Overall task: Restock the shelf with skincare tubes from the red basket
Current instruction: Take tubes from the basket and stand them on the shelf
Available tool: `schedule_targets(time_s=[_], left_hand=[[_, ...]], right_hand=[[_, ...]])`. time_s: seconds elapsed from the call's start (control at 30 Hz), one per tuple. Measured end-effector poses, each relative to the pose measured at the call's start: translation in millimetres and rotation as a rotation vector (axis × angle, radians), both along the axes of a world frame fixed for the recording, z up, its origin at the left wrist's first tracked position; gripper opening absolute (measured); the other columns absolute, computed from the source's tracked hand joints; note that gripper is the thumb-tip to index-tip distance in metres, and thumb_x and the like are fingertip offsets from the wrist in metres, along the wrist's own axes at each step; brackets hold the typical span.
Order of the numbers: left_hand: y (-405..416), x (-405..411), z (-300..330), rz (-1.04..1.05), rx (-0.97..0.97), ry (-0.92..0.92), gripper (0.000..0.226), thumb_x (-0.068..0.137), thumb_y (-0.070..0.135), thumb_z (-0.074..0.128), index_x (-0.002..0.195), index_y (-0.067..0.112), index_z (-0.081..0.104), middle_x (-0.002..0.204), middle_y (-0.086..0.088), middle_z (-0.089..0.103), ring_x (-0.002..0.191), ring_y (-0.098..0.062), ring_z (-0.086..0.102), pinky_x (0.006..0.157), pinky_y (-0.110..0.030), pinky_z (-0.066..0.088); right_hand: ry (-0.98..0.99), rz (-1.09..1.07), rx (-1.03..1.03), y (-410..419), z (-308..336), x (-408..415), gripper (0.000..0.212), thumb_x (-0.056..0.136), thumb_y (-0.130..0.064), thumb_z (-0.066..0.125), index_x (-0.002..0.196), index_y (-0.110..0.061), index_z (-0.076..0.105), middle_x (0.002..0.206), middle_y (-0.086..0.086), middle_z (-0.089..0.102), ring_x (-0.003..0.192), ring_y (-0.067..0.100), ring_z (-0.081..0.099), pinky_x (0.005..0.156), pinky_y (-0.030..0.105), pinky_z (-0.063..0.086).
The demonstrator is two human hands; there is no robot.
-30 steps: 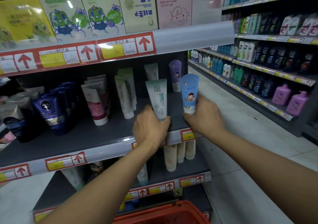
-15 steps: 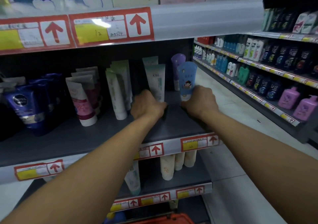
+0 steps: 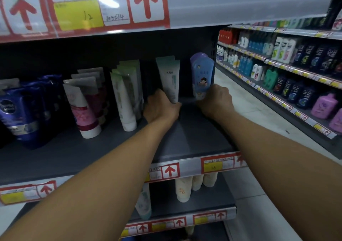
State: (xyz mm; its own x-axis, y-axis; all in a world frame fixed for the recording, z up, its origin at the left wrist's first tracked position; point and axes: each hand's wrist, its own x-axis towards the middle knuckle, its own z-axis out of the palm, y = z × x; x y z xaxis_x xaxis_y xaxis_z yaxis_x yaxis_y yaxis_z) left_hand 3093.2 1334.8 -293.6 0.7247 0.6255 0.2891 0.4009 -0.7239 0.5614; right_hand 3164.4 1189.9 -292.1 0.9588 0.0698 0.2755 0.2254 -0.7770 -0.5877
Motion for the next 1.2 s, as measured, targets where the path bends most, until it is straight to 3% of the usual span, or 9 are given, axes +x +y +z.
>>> schedule_targets(time_s=[0.17,0.33,0.47,0.63,1.2], left_hand=[[2.9,7.1,-6.0,-0.032,0.023,-0.015,0.068,0.084,0.053,0.079,0.132,0.013,0.052,0.136,-0.011,0.064,0.123,-0.033,0.062,0.078,-0.037,0.047],[3.9,7.2,-7.3,-0.062,-0.016,0.007,0.087,0.084,0.058,0.077,0.144,0.009,0.039,0.146,-0.014,0.057,0.13,-0.036,0.058,0.096,-0.043,0.054],[6.5,6.9,-8.0,-0.047,-0.054,-0.028,0.076,0.082,0.051,0.077,0.138,0.011,0.045,0.141,-0.011,0.06,0.127,-0.035,0.06,0.089,-0.039,0.052],[8.3,9.2,-10.1,-0.046,-0.017,-0.026,0.066,0.085,0.049,0.076,0.133,0.013,0.049,0.138,-0.011,0.062,0.126,-0.034,0.061,0.091,-0.041,0.054],[9.0,13.5,-11.8,-0.022,0.048,-0.02,0.065,0.088,0.05,0.076,0.132,0.01,0.05,0.138,-0.012,0.062,0.126,-0.035,0.061,0.087,-0.04,0.05]], right_hand=[[0.002,0.037,0.061,0.4,-6.3,-0.5,0.062,0.078,-0.042,0.084,0.127,-0.013,0.058,0.121,0.014,0.065,0.107,0.034,0.064,0.085,0.046,0.059],[-0.004,0.019,0.068,1.6,-9.0,-0.5,0.08,0.067,-0.057,0.087,0.123,-0.01,0.055,0.117,0.013,0.063,0.108,0.033,0.061,0.08,0.04,0.054],[-0.012,0.017,0.046,1.1,-11.2,2.9,0.071,0.075,-0.052,0.082,0.127,-0.009,0.062,0.118,0.015,0.064,0.107,0.033,0.063,0.083,0.041,0.058],[-0.008,0.008,0.026,1.4,-13.2,8.9,0.063,0.08,-0.045,0.082,0.127,-0.007,0.064,0.119,0.016,0.064,0.106,0.033,0.063,0.079,0.04,0.056],[0.018,0.033,-0.044,1.2,-11.7,12.3,0.061,0.087,-0.046,0.076,0.132,-0.009,0.06,0.126,0.017,0.057,0.113,0.036,0.058,0.087,0.045,0.055]])
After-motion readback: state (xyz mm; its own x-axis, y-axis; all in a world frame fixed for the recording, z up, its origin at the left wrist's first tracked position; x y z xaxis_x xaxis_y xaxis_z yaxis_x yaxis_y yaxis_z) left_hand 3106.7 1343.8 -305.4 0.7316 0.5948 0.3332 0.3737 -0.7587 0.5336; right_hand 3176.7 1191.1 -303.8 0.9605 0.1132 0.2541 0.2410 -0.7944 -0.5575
